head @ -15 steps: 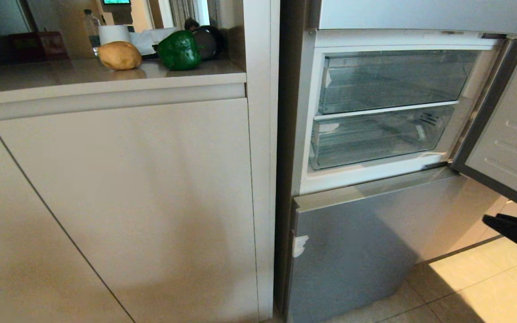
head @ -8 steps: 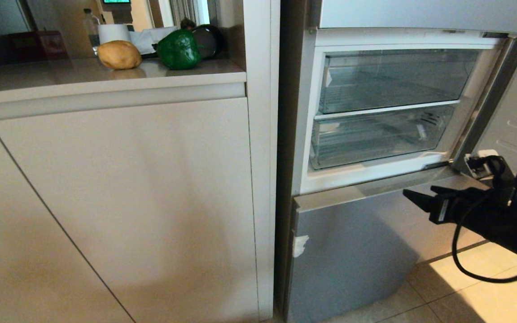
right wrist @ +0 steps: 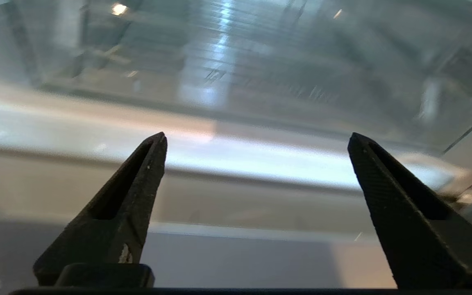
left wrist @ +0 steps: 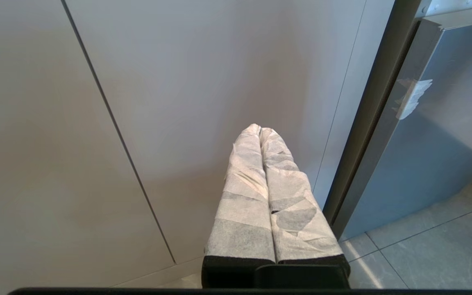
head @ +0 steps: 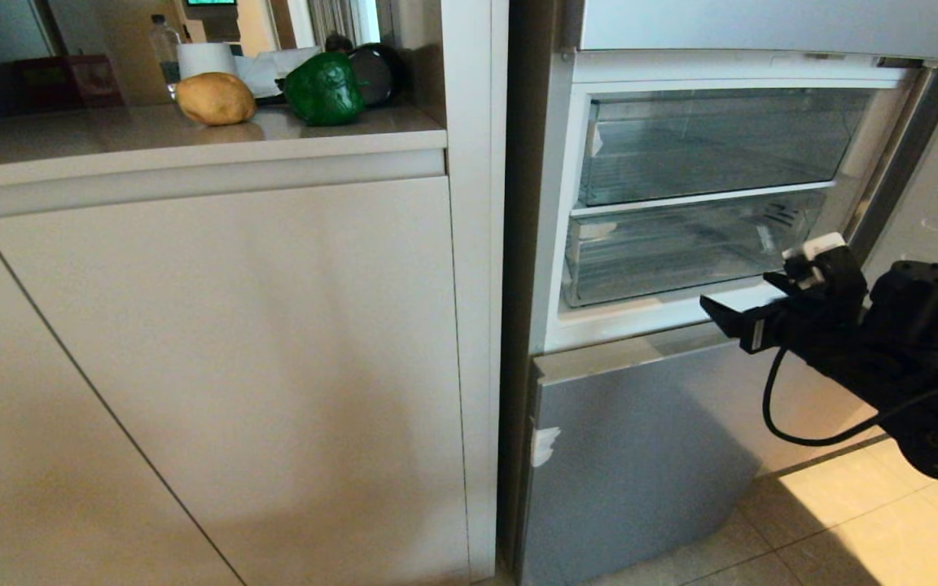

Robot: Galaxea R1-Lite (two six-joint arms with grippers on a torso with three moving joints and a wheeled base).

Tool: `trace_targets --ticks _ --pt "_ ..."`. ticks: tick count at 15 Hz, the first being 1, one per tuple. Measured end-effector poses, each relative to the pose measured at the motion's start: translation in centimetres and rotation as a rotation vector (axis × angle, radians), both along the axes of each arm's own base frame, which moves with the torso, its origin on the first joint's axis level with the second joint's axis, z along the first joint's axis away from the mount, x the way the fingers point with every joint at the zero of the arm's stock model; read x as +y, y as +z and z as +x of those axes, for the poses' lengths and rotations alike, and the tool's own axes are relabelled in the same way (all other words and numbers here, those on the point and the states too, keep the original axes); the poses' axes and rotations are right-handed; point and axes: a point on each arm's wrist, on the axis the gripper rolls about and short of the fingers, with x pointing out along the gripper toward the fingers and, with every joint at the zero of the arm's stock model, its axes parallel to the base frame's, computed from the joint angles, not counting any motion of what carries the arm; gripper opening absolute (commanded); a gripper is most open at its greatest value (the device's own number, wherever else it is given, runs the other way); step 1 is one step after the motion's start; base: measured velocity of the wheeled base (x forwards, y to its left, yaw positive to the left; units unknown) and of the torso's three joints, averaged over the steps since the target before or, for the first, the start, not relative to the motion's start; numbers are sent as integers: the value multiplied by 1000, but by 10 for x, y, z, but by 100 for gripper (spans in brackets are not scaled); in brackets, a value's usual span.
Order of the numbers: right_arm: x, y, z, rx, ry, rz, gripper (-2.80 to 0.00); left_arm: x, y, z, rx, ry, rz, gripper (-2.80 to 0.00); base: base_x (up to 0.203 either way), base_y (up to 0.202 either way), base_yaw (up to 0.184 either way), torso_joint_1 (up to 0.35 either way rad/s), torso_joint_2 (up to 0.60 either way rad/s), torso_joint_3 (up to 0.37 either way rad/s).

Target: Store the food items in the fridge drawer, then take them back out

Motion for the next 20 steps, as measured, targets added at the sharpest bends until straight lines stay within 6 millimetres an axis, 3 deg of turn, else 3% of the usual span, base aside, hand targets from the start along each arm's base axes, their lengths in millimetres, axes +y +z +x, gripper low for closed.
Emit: trace_targets --ticks 9,20 --pt "-2 11 50 -130 -36 -68 0 0 0 0 0 0 0 -280 0 0 0 0 0 0" --pt "-3 19 93 -240 -42 -83 0 0 0 0 0 0 0 -280 0 0 0 0 0 0"
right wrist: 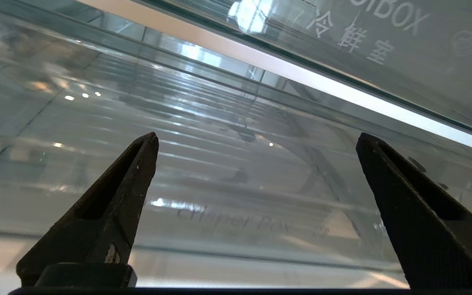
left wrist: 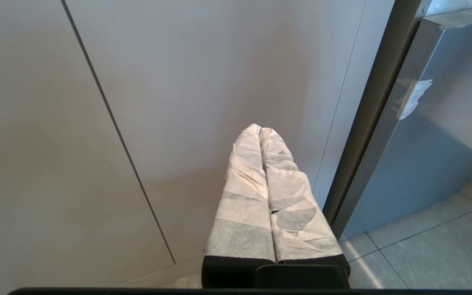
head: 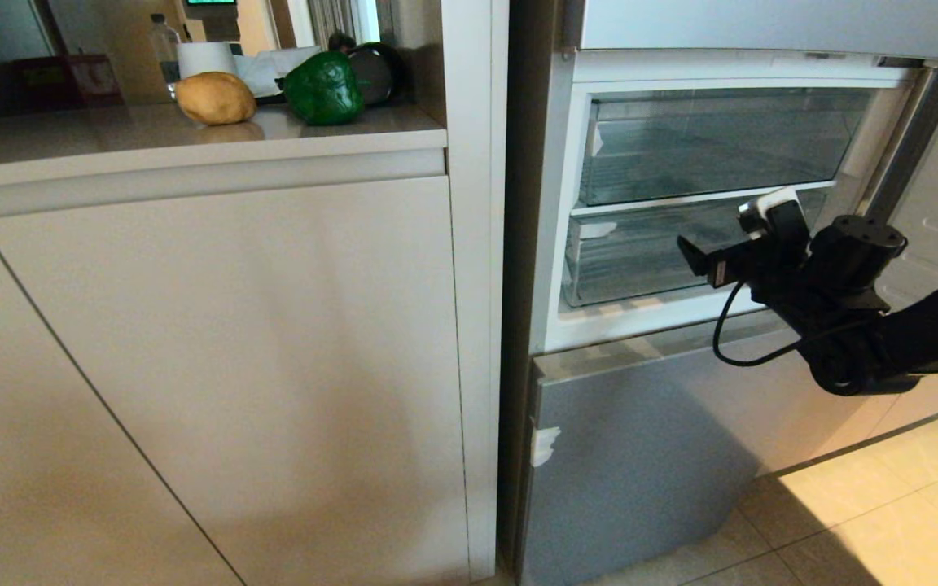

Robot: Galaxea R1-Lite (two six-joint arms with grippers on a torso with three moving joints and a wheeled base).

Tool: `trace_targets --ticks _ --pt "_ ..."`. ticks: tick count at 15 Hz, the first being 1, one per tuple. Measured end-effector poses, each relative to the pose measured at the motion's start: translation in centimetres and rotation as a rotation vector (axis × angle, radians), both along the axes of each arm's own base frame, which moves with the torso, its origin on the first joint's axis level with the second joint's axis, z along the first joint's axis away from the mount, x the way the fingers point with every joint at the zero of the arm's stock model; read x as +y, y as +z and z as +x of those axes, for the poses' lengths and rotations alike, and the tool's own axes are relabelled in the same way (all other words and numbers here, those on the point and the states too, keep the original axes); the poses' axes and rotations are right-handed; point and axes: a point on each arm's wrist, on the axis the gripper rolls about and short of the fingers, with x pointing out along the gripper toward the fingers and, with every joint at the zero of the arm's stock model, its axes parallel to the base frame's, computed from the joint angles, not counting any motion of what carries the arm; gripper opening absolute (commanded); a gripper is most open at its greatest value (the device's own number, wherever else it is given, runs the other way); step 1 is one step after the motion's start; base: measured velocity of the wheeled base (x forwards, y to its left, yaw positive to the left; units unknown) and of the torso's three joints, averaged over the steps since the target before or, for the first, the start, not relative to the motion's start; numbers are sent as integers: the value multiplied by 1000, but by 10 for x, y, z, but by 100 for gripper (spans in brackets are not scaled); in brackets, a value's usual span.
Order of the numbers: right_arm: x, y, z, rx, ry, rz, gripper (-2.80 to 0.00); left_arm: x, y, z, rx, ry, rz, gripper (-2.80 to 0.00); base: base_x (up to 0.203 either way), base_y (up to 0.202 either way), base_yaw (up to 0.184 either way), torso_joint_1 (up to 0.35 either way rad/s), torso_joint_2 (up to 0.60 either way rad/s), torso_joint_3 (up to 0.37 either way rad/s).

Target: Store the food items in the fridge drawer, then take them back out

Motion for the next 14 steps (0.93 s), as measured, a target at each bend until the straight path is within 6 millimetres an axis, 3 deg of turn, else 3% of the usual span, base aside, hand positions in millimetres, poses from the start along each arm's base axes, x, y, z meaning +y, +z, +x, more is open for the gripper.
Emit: trace_targets --ticks 7,14 --pt "0 -5 16 -18 -1 1 0 0 0 0 0 0 0 -280 0 0 0 0 0 0" --pt "-1 -2 19 -41 -15 11 0 0 0 0 0 0 0 -280 0 0 0 0 0 0"
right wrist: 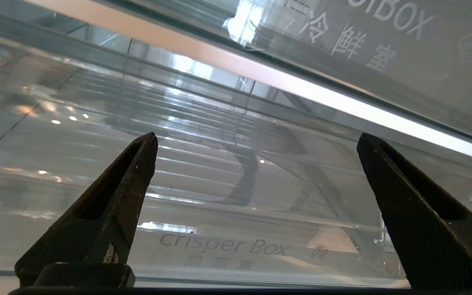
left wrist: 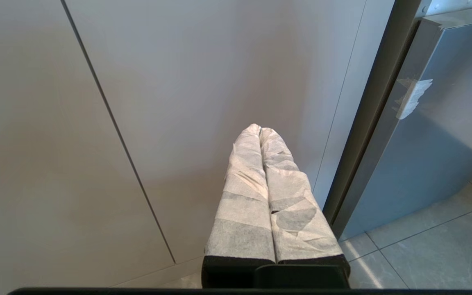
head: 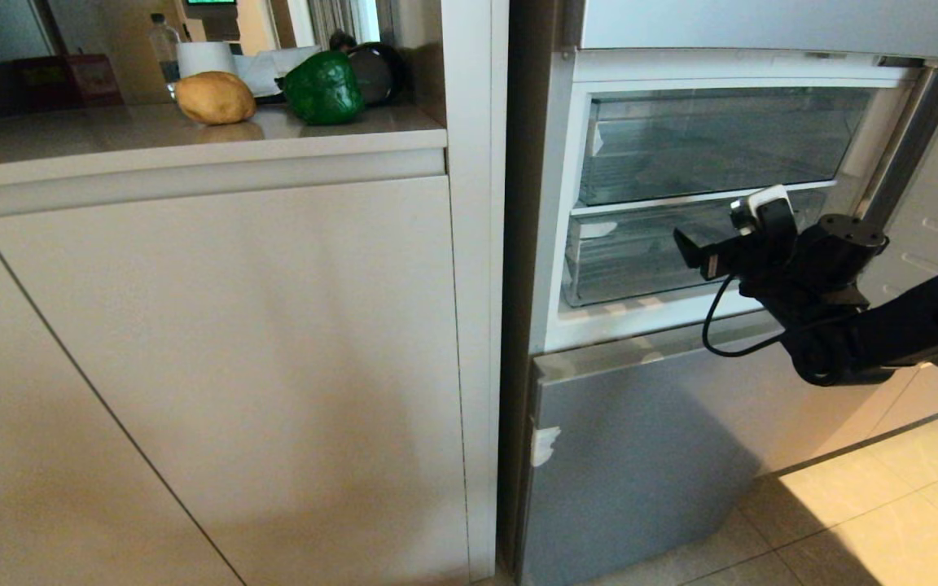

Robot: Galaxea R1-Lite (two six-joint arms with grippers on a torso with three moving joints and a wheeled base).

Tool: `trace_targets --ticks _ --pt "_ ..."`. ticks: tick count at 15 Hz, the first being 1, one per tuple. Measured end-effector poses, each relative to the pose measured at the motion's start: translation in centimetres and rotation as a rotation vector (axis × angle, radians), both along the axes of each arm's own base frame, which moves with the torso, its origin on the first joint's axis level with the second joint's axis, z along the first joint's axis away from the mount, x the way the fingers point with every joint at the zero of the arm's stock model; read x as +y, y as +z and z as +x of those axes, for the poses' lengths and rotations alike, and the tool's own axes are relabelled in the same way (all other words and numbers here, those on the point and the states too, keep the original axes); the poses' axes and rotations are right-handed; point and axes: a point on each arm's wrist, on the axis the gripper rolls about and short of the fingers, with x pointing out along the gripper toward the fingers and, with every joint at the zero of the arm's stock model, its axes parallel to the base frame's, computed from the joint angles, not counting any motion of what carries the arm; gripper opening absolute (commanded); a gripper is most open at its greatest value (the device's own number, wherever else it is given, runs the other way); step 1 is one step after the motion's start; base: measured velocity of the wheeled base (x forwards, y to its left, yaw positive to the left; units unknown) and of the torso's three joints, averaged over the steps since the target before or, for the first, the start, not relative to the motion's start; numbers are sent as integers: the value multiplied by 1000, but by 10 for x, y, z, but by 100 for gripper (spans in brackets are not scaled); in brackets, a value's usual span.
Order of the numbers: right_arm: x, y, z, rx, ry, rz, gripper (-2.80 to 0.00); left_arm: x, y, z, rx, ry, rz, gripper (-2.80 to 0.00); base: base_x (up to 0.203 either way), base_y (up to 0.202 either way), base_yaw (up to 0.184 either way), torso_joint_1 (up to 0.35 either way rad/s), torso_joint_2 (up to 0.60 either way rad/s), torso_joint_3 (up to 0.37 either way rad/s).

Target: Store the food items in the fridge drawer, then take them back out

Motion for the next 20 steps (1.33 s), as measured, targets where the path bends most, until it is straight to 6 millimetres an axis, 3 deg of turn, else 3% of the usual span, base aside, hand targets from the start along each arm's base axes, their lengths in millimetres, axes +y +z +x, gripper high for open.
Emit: trace_targets --ticks 5,12,20 --pt "0 7 -5 -43 -6 -1 0 0 0 0 0 0 0 -280 0 0 0 0 0 0" --pt "2 -4 -29 -34 -10 -3 0 0 0 0 0 0 0 -280 0 0 0 0 0 0" --pt "2 -6 -5 -19 -10 -3 0 0 0 0 0 0 0 -280 0 0 0 0 0 0"
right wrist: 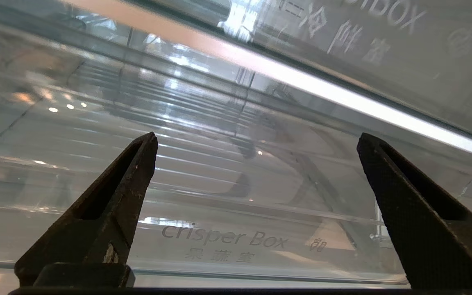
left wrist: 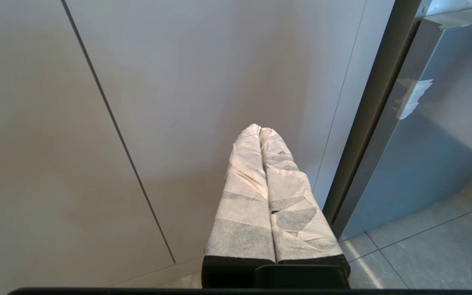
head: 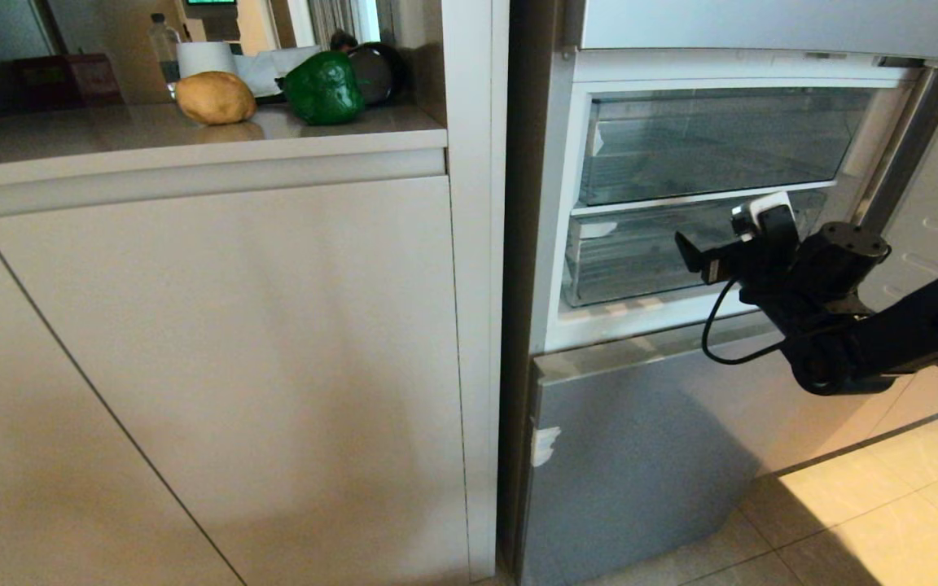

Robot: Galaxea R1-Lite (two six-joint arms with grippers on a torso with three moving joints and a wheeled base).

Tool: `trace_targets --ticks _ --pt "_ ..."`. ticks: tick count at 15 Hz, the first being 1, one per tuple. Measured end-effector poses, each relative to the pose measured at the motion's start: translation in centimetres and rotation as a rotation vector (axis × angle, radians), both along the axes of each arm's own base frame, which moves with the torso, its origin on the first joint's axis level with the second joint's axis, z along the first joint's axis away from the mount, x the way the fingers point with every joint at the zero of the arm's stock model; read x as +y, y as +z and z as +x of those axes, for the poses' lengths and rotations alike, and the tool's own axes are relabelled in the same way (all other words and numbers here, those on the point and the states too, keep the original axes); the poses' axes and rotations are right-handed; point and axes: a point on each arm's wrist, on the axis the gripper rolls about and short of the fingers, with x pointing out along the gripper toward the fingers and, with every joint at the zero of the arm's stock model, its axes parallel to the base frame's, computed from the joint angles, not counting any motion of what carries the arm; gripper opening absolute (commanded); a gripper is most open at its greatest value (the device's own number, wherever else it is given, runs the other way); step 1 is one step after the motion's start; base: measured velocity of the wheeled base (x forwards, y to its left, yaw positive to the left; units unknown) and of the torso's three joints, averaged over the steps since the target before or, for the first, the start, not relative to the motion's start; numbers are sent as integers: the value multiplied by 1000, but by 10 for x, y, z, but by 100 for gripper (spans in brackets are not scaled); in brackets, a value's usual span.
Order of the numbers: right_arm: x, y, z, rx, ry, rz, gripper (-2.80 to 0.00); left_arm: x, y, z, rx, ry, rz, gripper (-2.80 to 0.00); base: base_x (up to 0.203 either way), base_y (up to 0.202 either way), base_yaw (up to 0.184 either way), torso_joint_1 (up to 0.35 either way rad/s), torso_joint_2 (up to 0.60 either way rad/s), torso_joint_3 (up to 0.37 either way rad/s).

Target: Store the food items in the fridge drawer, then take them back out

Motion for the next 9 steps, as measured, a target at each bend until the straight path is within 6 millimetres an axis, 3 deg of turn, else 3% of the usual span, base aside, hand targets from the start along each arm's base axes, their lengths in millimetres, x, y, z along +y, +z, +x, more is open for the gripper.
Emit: trace_targets --ticks 9 --pt "-1 2 16 -16 -3 0 0 0 0 0 0 0 0 -280 0 0 0 0 0 0"
